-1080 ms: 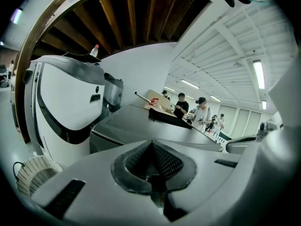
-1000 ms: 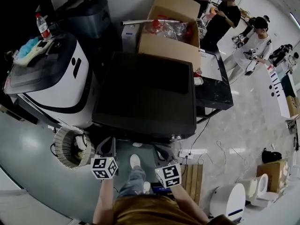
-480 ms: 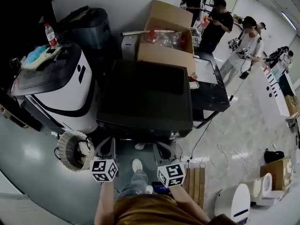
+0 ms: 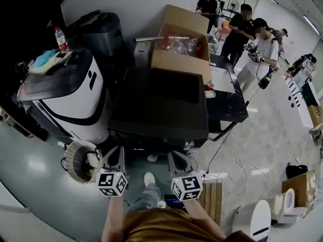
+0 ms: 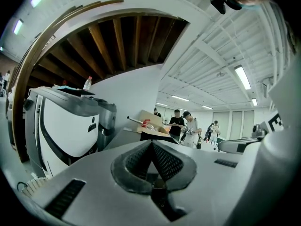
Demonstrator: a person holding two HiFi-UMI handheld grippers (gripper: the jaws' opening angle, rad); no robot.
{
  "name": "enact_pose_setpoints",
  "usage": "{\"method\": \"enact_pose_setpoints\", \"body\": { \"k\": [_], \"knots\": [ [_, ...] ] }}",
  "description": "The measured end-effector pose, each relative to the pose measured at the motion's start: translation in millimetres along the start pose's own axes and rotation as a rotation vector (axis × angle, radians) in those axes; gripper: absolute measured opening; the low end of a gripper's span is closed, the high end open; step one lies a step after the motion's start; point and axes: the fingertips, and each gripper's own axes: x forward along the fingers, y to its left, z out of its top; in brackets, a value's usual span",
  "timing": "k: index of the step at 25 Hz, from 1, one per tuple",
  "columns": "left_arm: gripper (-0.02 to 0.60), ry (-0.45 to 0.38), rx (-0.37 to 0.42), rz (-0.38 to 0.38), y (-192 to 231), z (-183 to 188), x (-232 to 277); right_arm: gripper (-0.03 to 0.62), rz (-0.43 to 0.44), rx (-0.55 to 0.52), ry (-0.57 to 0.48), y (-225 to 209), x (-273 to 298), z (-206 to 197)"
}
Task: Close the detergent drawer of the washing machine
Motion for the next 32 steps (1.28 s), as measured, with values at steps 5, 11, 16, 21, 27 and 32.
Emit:
{"method": "enact_pose_setpoints", "body": {
  "k": [5, 11, 16, 21, 27, 32],
  "knots": [
    [0.025, -0.004, -0.011, 0.006, 2, -2, -7, 0.012, 0.014, -0.003, 0.004, 8, -3, -6],
    [0.024, 0.004, -0.018, 0.005, 5, -7, -5, 0.012, 0.031, -0.014, -0.068, 9, -9, 3],
    [0.024, 0.003, -0.016, -0.004, 4, -7, -4, 0.012, 0.029, -0.093, -0.001, 13, -5, -6],
    [0.025, 0.004, -0.016, -0.005, 6, -5, -6, 0.011, 0.045, -0.107, 0.009, 21, -2, -6],
    [0.025, 0.007, -0.024, 0.006, 14, -9, -12, 0.012, 0.064, -0.105, 0.021, 30, 0, -11],
    [0.025, 0.013, -0.034, 0.011, 17, -12, -14, 0.012, 0.075, -0.108, 0.026, 33, 0, -12]
  ]
}}
